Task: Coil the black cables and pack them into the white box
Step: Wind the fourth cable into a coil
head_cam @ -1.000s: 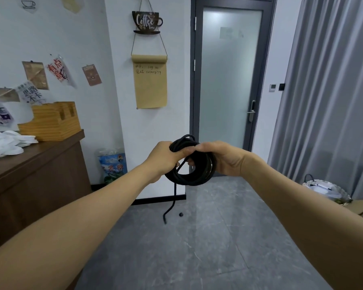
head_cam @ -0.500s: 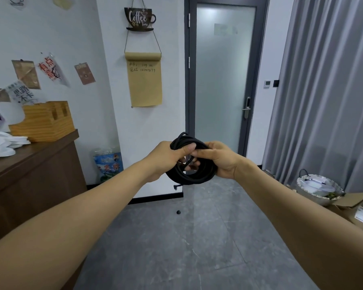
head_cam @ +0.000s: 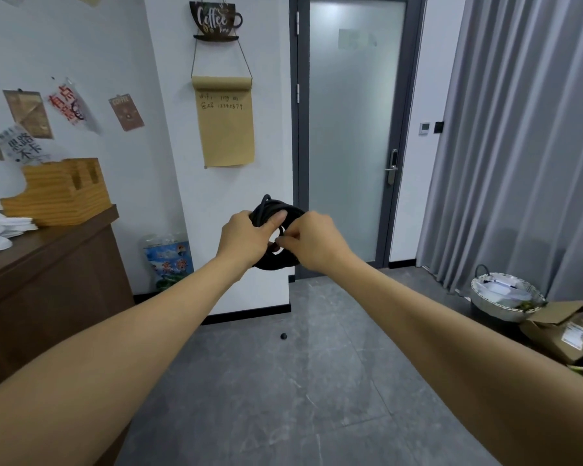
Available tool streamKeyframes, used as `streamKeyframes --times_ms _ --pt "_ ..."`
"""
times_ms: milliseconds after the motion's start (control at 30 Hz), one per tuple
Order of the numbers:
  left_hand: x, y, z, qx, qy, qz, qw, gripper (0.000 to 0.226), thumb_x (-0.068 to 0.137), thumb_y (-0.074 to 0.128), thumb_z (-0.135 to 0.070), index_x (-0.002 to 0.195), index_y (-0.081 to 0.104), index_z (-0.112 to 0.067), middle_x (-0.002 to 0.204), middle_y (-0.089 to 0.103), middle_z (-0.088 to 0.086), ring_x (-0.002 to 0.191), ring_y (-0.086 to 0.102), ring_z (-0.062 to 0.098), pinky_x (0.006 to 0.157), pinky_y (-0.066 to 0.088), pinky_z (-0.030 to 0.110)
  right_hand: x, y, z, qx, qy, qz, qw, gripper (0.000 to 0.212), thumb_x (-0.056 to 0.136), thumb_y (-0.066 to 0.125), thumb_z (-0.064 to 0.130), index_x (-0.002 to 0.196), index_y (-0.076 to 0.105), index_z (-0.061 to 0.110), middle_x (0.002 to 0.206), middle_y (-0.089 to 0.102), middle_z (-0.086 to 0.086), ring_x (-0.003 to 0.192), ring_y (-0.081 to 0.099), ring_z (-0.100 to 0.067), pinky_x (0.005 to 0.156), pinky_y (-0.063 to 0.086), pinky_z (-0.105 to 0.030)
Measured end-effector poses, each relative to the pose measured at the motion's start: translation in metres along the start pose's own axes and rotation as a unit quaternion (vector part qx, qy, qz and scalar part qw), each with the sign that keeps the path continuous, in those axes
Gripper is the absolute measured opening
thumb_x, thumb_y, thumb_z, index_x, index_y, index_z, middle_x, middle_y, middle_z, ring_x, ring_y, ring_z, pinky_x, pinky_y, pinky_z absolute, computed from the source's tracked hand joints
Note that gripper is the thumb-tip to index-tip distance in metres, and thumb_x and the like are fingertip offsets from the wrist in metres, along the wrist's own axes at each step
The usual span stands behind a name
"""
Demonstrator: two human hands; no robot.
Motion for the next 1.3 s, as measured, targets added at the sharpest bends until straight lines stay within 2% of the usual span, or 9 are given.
streamKeyframes --times_ms 100,333,467,600,733,933,1100,1200,1300 --pt "0.004 -0.003 -0.004 0.041 0.021 -0.014 0.999 0.05 0.083 0.06 -0.056 0.096 0.059 -0.008 0.087 0.069 0.01 0.081 0.067 0.025 0.051 0.042 0.028 0.01 0.004 -0.007 0.049 0.071 -0.001 0.996 0.028 0.085 0.063 0.017 0.059 0.054 0.013 0.055 0.049 0.003 0.052 0.049 -0.013 0.053 0.039 -0.023" --pt "0.009 -0.013 -0.004 0.09 0.051 0.013 0.995 0.048 0.083 0.059 -0.056 0.099 0.054 -0.012 0.091 0.067 0.006 0.084 0.066 0.023 0.074 0.052 0.037 0.018 0.015 -0.014 0.232 0.154 0.02 0.96 0.022 0.082 0.053 0.002 0.061 0.054 0.009 0.059 0.056 -0.003 0.062 0.054 -0.019 0.064 0.046 -0.029" --pt "0.014 -0.031 0.0 0.089 0.064 0.009 0.994 0.04 0.085 0.06 -0.05 0.102 0.053 -0.014 0.09 0.063 0.005 0.084 0.062 0.024 0.061 0.045 0.025 0.015 0.018 -0.011 0.356 0.153 0.086 0.918 0.016 0.092 0.051 0.006 0.079 0.06 0.009 0.071 0.064 -0.003 0.071 0.064 -0.016 0.078 0.048 -0.028" --pt "0.017 -0.036 0.0 0.114 0.08 0.01 0.99 0.043 0.086 0.062 -0.046 0.105 0.053 -0.009 0.091 0.057 0.002 0.082 0.053 0.019 0.058 0.039 0.019 0.02 0.02 -0.015 0.39 0.192 0.106 0.894 0.02 0.096 0.046 0.01 0.081 0.059 0.006 0.055 0.046 0.0 0.051 0.043 -0.015 0.074 0.047 -0.03" --pt "0.023 -0.038 0.004 0.15 0.089 0.0 0.985 0.036 0.087 0.062 -0.041 0.103 0.051 -0.011 0.087 0.054 -0.001 0.079 0.05 0.017 0.054 0.034 0.019 0.03 0.014 -0.007 0.267 0.19 0.107 0.939 0.021 0.094 0.05 0.01 0.074 0.057 0.006 0.055 0.04 -0.002 0.049 0.032 -0.015 0.059 0.047 -0.026" --pt "0.03 -0.038 0.005 0.182 0.09 0.001 0.979 0.03 0.089 0.062 -0.037 0.095 0.048 -0.012 0.082 0.052 0.0 0.073 0.049 0.016 0.051 0.033 0.02 0.04 0.014 -0.005 0.176 0.208 0.157 0.949 0.027 0.095 0.05 0.013 0.07 0.056 0.006 0.054 0.032 0.0 0.043 0.02 -0.01 0.036 0.018 -0.018" --pt "0.036 -0.039 0.014 0.198 0.071 -0.003 0.978 0.034 0.09 0.061 -0.037 0.101 0.052 -0.007 0.086 0.054 0.002 0.078 0.05 0.02 0.06 0.035 0.026 0.053 -0.004 -0.003 -0.121 0.112 0.13 0.978 0.037 0.092 0.056 0.035 0.065 0.063 0.011 0.063 0.046 -0.003 0.05 0.041 -0.017 0.049 0.034 -0.024" --pt "0.038 -0.032 0.009 0.2 0.065 0.024 0.977 0.031 0.09 0.06 -0.039 0.094 0.049 -0.01 0.08 0.051 0.0 0.07 0.048 0.015 0.051 0.031 0.022 0.063 -0.014 -0.014 -0.187 0.092 0.067 0.976 0.029 0.09 0.059 0.036 0.083 0.067 0.009 0.079 0.062 -0.004 0.074 0.061 -0.022 0.062 0.045 -0.029" --pt "0.039 -0.022 0.006 0.145 0.049 0.067 0.986 0.03 0.089 0.061 -0.039 0.093 0.051 -0.011 0.077 0.052 -0.001 0.067 0.049 0.012 0.053 0.035 0.023 0.061 -0.031 -0.023 -0.191 0.072 0.025 0.979 0.028 0.091 0.059 0.035 0.09 0.071 0.01 0.078 0.063 -0.004 0.06 0.05 -0.018 0.056 0.036 -0.026"
Point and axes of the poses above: each hand's wrist, its own x-axis towards the middle knuckle, its own y-axis out of the palm, z = x × y, the point moved 7 cm from there along x, towards the middle knuckle
